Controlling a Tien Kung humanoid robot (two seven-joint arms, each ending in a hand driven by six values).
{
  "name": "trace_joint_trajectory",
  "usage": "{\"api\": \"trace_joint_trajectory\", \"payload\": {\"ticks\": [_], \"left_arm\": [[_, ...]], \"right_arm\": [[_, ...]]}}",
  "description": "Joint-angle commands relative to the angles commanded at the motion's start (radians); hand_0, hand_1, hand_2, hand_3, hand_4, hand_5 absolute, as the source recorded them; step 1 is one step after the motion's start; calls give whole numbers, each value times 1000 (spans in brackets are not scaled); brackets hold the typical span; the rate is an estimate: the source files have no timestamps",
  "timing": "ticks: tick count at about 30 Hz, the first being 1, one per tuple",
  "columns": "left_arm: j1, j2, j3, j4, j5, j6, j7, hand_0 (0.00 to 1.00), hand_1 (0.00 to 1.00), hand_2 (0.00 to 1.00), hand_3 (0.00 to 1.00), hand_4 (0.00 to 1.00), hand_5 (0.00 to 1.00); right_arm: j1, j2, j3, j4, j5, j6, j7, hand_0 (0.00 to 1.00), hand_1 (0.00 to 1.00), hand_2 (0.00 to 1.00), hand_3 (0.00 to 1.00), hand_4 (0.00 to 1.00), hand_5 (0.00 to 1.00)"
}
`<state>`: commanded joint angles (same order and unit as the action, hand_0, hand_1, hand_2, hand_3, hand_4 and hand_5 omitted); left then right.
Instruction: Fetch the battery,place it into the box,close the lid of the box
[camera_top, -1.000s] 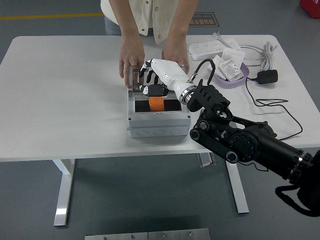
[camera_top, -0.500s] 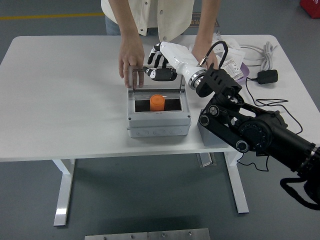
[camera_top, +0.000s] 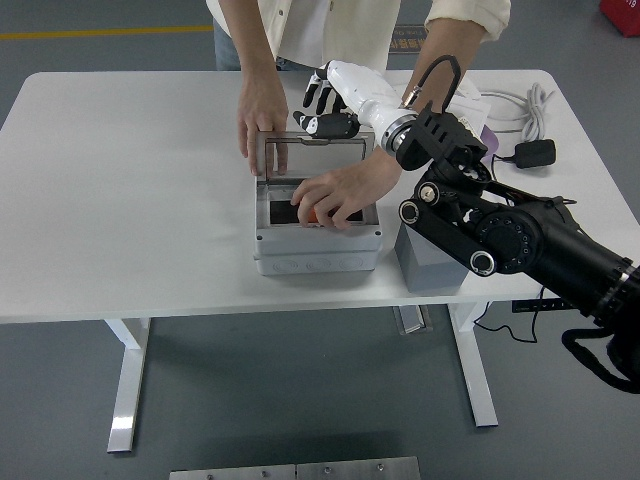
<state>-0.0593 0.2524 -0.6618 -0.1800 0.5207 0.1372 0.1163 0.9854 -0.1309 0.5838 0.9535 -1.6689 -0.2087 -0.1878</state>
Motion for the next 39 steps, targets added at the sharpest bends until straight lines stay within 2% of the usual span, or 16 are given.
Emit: {"api": "trace_joint_trajectory", "payload": {"ticks": [1,6,7,12,13,36,39], "left_arm": [[0,0,0,0,0,0,0,578,584,550,564,541,2],[-1,2,1,0,1,0,0,578,584,550,564,541,2],[-2,3,1,0,2,0,0,578,584,550,564,543,2],[-4,4,4,0,0,0,-1,578,584,550,564,543,2],[-4,4,6,0,-1,-1,-1,578,584,550,562,543,2],[-21,11,18,0,10,-5,-2,578,583,549,561,541,2],[-21,10,17,0,14,-5,-1,578,583,549,561,542,2]], "right_arm": [[5,2,-3,-6,5,0,2,583,479,497,626,785,536],[20,8,-13,-26,22,-4,7,583,479,497,626,785,536],[22,10,-15,-30,25,-5,7,645,542,552,649,794,547],[28,18,-30,-51,41,-10,10,645,542,552,649,794,547],[29,19,-34,-55,44,-11,10,760,652,647,676,807,567],[21,19,-143,-187,173,-78,74,796,691,687,688,812,581],[15,19,-161,-196,183,-80,77,793,690,688,686,829,610]]}}
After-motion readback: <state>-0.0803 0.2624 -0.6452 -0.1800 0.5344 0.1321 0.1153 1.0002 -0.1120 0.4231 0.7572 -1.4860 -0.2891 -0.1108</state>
